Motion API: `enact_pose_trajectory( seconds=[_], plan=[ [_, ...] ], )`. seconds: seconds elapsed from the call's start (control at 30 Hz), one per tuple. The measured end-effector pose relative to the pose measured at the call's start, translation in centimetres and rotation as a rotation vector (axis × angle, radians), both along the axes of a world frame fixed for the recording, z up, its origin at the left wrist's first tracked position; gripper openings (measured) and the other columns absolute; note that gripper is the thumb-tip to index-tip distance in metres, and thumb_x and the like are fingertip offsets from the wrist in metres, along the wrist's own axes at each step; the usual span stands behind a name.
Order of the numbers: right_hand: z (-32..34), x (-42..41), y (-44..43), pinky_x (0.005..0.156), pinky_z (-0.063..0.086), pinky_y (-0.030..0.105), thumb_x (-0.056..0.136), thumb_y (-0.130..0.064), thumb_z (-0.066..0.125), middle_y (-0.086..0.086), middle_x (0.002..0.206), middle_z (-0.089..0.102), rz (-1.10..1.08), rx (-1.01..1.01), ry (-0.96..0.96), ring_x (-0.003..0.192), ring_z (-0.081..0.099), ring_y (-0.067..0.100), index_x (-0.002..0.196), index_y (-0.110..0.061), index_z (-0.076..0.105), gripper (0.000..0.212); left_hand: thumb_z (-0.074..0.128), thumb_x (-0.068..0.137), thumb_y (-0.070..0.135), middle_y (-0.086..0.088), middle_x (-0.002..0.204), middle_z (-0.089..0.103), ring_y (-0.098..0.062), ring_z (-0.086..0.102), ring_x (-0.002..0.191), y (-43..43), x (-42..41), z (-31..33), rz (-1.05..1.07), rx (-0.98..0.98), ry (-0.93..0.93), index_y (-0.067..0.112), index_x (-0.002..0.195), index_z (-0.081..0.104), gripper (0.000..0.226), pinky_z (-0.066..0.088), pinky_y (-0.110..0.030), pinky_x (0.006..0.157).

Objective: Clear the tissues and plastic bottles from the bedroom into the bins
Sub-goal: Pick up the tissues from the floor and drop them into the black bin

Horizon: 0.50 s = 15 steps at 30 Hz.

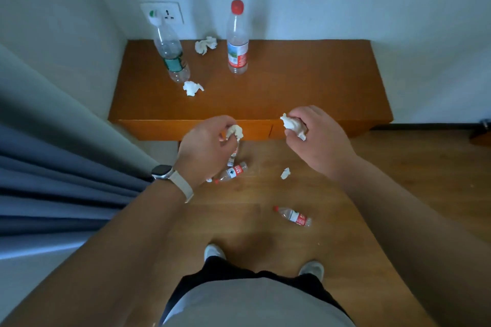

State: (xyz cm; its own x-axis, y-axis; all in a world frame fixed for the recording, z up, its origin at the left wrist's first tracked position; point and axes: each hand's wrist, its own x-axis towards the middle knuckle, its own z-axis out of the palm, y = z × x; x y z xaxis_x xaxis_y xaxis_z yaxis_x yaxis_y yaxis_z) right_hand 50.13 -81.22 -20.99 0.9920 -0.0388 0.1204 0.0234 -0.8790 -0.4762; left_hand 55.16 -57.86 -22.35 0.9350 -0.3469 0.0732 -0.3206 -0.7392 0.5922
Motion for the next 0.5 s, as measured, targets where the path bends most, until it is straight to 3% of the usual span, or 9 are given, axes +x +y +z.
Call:
enact_pose_trajectory(
  seconds=[0.1, 0.2, 0.5],
  plan=[
    [1.3, -2.9, -5.8, 0.066, 0.044, 0.021, 0.089, -0.025, 0.062, -0.010, 0.096, 0.054, -0.038, 0.027, -0.010, 0.079, 0.051, 0.008, 0.109, -0.020, 0.059, 0.022, 0.061, 0.093, 0.030, 0.017, 0.092, 0.065, -0.004, 0.060, 0.080, -6.3, -2.3, 1.7, -0.048, 0.007, -0.018, 0.030, 0.104, 0.066, 0.012, 0.039, -0.014, 0.059],
    [2.3, -6.3, -12.3, 0.072, 0.050, 0.031, 0.087, -0.025, 0.062, -0.009, 0.097, 0.055, -0.108, 0.072, -0.032, 0.081, 0.052, 0.010, 0.108, -0.022, 0.058, 0.021, 0.060, 0.091, 0.029, 0.017, 0.090, 0.065, -0.004, 0.059, 0.080, -12.9, -4.8, 2.8, -0.093, 0.004, -0.001, 0.032, 0.100, 0.065, 0.011, 0.048, -0.024, 0.064],
    [3.9, -20.6, -32.1, 0.075, 0.050, 0.034, 0.086, -0.027, 0.060, -0.008, 0.096, 0.057, -0.443, 0.111, -0.044, 0.083, 0.053, 0.011, 0.107, -0.024, 0.059, 0.021, 0.063, 0.091, 0.025, 0.014, 0.093, 0.066, -0.006, 0.061, 0.081, -33.9, -12.1, 4.9, -0.338, -0.018, -0.085, 0.027, 0.106, 0.066, 0.016, 0.053, -0.033, 0.070]
  ],
)
